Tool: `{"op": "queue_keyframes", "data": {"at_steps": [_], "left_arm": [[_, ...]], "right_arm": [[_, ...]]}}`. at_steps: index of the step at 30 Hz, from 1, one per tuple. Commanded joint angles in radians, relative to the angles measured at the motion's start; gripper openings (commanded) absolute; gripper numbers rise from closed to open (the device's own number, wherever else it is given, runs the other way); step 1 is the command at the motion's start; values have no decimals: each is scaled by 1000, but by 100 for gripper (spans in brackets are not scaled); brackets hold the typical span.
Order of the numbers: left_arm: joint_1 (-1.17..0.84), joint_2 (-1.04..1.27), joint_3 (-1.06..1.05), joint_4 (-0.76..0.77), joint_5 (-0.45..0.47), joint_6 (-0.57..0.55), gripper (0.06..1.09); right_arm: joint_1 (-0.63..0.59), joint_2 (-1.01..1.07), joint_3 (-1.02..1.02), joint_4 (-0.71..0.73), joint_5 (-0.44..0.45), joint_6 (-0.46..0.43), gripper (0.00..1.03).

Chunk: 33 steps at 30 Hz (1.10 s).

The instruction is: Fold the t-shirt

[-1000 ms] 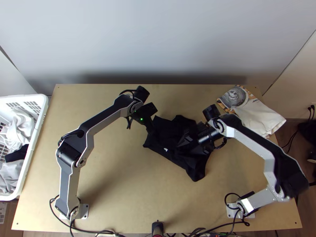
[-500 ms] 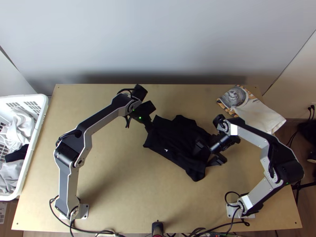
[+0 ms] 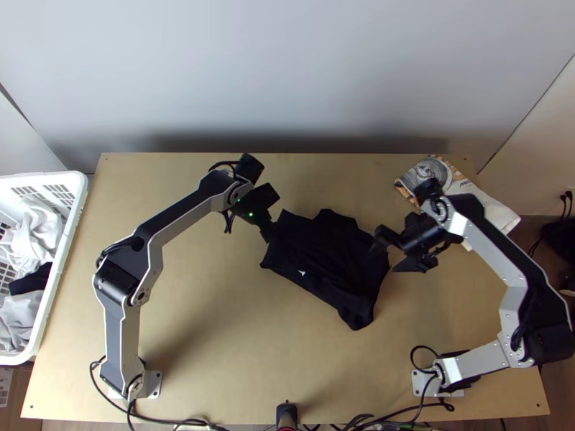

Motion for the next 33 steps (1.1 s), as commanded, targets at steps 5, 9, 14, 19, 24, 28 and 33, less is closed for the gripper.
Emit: {"op": "queue_keyframes", "data": {"at_steps": [5,9,14,19,24,28,33], "left_arm": [[10,-42,-30,0,3,-29,104],[7,-45,-30,-1,3,-29,104],[-1,-48,-30,-5,1,-39,104],[-11,-55,-28,-5,1,-45,104],[-13,-55,-24,-5,-4,-46,104],[-17,-55,-24,-6,-7,-51,104],[-22,-59,-24,-9,-19,-52,104]], "right_arm": [[-210,15,-74,44,-29,-213,98],[-276,16,-92,47,-208,-417,98],[-281,72,-91,2,-265,-667,98],[-289,148,-91,-21,-427,-726,98],[-295,233,-79,-110,-541,-895,98],[-306,280,-53,-146,-567,-941,98],[-371,297,-17,-130,-521,-943,98]]}}
